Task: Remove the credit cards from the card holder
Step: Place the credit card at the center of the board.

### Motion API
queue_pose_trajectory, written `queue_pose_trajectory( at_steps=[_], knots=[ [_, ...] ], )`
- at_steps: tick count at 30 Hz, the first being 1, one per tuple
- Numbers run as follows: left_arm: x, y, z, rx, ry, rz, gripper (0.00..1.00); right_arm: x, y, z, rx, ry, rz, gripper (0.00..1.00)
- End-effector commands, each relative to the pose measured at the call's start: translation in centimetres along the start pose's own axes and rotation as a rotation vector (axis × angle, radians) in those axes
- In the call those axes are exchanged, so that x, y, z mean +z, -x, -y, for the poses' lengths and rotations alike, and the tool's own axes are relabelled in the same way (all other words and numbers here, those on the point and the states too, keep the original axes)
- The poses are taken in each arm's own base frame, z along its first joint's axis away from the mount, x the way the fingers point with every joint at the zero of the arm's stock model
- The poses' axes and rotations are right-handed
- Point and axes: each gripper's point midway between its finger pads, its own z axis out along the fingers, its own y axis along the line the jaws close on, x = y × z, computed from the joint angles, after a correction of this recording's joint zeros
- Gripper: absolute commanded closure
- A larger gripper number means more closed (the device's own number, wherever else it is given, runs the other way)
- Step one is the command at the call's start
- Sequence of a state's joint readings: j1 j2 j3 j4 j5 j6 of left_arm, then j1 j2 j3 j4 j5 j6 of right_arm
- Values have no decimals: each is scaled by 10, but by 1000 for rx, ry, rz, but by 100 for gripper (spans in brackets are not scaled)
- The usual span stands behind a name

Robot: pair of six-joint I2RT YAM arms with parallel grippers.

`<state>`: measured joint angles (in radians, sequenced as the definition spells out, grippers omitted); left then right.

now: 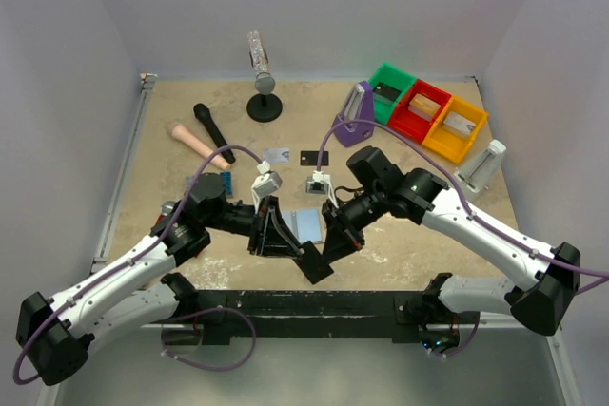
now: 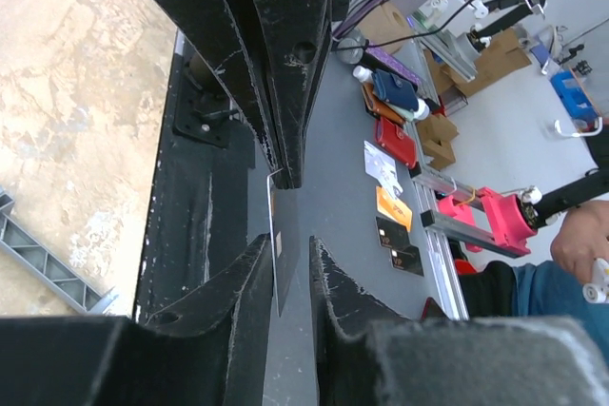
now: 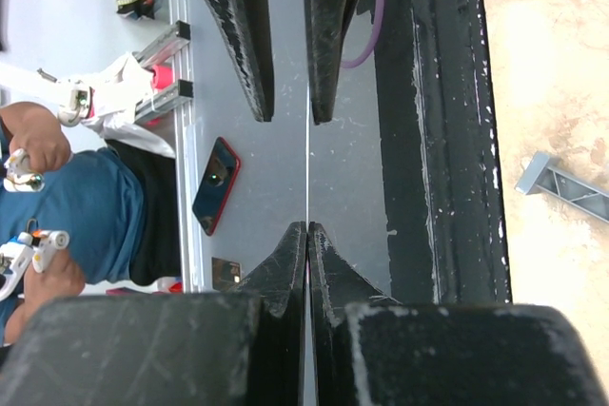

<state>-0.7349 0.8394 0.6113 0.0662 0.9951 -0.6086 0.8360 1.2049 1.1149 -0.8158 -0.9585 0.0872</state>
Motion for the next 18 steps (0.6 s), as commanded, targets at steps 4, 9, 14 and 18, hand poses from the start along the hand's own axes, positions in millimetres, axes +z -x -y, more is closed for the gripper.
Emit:
queue_pose_trajectory(
  at_steps=[4,9,14,18],
  knots=[
    [4,-1,6,30,-45,-12,91,-5,10,-8,-52,0,19,100],
    [5,1,4,29,-33,3,100,-5,10,-7,-44,-10,23,100],
    [4,7,-11,42,55,67,100,-15,19,7,23,-179,90,32],
    [0,13,-55,-10,243,227,100,-66,27,25,69,-534,232,29]
  ],
)
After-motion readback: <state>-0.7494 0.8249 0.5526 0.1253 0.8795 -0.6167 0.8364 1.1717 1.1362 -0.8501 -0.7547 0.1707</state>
